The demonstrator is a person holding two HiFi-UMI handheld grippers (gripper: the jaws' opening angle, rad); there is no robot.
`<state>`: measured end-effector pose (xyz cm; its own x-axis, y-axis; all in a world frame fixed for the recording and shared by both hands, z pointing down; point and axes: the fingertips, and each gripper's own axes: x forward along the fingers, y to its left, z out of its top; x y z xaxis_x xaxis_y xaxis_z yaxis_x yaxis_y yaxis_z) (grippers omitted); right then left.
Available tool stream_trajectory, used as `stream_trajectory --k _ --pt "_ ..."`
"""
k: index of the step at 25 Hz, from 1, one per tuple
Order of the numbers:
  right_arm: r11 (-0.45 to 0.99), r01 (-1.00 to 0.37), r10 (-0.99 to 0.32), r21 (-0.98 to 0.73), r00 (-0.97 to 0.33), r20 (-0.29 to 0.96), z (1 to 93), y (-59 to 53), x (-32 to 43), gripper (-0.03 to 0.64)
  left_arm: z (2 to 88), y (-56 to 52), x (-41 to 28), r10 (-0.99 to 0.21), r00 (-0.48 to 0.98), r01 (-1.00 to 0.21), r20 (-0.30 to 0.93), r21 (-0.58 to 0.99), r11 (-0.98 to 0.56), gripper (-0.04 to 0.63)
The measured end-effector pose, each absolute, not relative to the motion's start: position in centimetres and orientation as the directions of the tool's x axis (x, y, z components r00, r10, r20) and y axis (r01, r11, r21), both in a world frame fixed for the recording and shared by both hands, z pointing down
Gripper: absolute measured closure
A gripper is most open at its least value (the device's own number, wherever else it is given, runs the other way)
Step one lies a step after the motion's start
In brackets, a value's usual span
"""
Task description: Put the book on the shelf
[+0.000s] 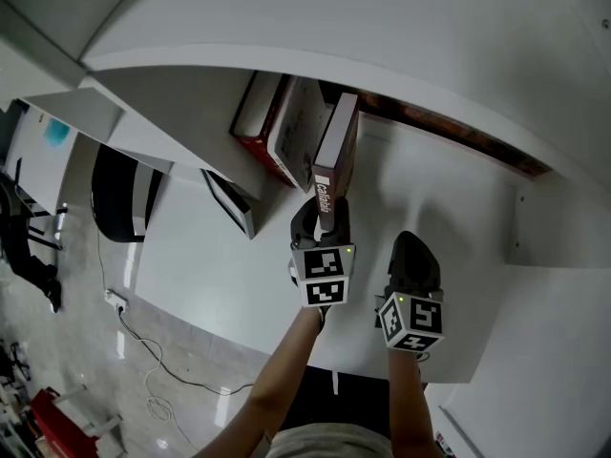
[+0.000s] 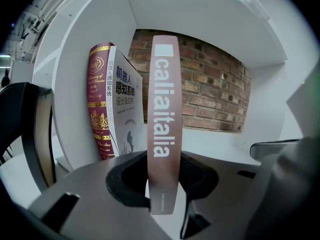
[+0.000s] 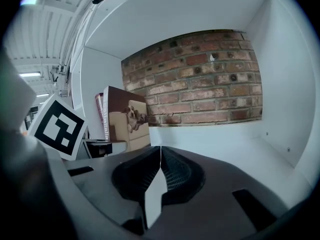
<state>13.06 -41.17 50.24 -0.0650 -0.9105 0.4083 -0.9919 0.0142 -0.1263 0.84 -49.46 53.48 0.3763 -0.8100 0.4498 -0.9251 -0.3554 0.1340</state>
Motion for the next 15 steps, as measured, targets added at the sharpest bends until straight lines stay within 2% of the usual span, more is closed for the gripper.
stream_trajectory --k 15 --pt "0.043 -0.991 -0.898 -0.129 -0.095 0.430 51.2 -42.0 13.1 0.600 56.7 -48.1 1.2 -0.785 0.351 -0.932 0.510 0.108 -0.347 0.446"
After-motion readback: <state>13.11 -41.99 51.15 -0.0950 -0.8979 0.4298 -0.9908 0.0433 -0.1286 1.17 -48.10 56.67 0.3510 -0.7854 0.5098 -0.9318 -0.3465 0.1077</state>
